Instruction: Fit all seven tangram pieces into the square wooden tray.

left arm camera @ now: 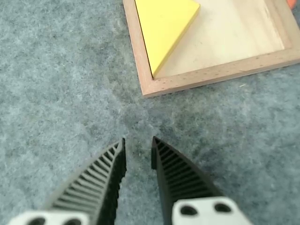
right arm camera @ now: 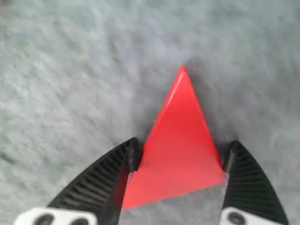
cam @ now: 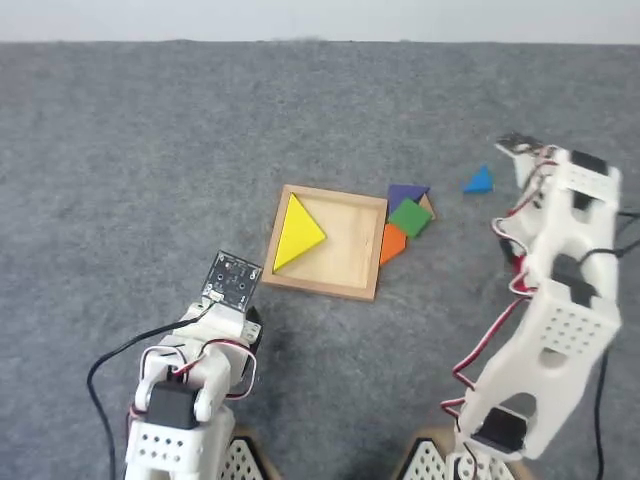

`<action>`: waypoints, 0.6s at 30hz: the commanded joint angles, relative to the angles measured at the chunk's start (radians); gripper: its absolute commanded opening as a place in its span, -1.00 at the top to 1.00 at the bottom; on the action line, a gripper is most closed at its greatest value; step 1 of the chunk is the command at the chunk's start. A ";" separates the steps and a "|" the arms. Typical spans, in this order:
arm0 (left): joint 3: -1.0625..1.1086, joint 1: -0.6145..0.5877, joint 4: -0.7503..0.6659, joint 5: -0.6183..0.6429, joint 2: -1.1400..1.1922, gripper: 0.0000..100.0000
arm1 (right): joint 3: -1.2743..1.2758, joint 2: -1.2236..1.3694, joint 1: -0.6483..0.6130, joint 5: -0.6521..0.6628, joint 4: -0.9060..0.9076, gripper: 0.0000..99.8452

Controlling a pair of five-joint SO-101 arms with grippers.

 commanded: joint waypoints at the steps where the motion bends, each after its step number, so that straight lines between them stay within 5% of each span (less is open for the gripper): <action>1: -0.007 0.002 0.005 0.006 -0.002 0.82 | 0.018 -0.004 0.156 -0.021 0.018 0.42; 10: -0.007 0.002 0.005 0.006 -0.002 0.82 | 0.094 -0.130 0.262 -0.092 0.016 0.42; 18: -0.007 0.002 0.005 0.006 -0.002 0.82 | 0.555 -0.486 0.292 -0.091 -0.254 0.42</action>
